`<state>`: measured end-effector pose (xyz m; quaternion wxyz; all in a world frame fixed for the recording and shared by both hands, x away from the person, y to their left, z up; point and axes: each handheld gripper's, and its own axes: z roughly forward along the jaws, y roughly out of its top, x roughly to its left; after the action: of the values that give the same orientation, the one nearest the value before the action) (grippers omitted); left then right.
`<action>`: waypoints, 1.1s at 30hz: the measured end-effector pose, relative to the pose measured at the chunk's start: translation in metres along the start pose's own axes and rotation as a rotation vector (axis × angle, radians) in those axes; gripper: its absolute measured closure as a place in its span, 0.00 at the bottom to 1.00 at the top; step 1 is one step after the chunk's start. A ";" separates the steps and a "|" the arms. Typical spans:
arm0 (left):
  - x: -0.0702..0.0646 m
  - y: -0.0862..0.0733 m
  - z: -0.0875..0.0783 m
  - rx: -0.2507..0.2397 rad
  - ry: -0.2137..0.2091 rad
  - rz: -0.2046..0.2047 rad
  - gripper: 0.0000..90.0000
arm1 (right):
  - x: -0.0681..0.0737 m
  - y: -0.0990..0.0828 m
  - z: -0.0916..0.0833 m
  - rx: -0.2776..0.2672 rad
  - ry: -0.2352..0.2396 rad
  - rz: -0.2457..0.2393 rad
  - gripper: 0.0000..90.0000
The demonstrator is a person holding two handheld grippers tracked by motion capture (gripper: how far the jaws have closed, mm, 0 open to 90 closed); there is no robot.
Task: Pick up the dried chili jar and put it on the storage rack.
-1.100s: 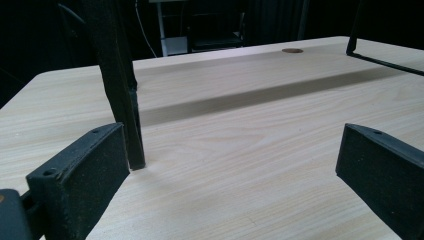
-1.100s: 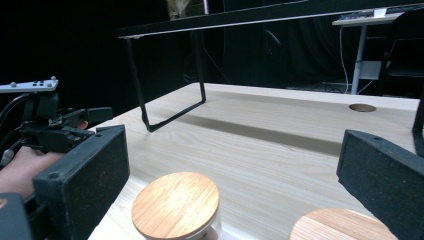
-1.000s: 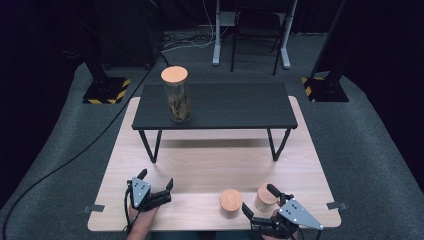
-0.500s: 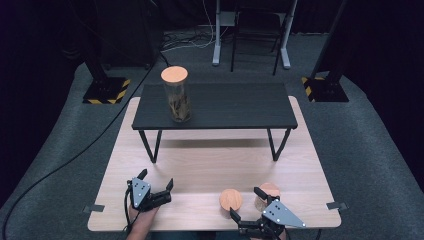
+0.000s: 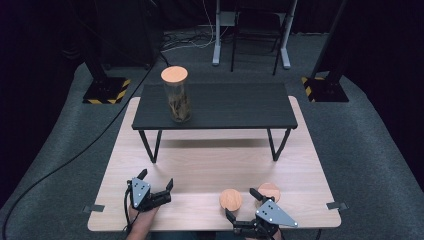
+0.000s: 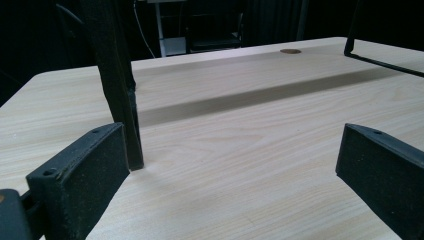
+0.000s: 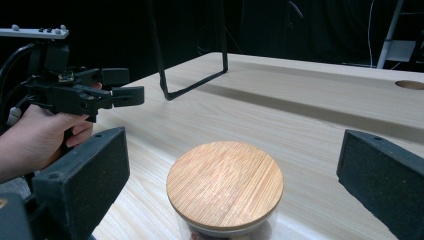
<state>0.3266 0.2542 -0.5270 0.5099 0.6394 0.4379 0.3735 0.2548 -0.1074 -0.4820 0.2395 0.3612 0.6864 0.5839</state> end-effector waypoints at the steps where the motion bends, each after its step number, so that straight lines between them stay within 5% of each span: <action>1: 0.000 0.000 0.000 -0.001 0.000 0.000 0.00 | 0.000 -0.001 0.001 0.002 -0.001 -0.001 0.00; 33: 0.000 0.000 0.000 -0.001 -0.004 -0.004 0.00 | 0.005 -0.015 0.022 0.079 -0.006 -0.020 0.00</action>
<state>0.3265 0.2547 -0.5271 0.5119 0.6388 0.4382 0.3714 0.2645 -0.0904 -0.5001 0.2330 0.3656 0.7117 0.5528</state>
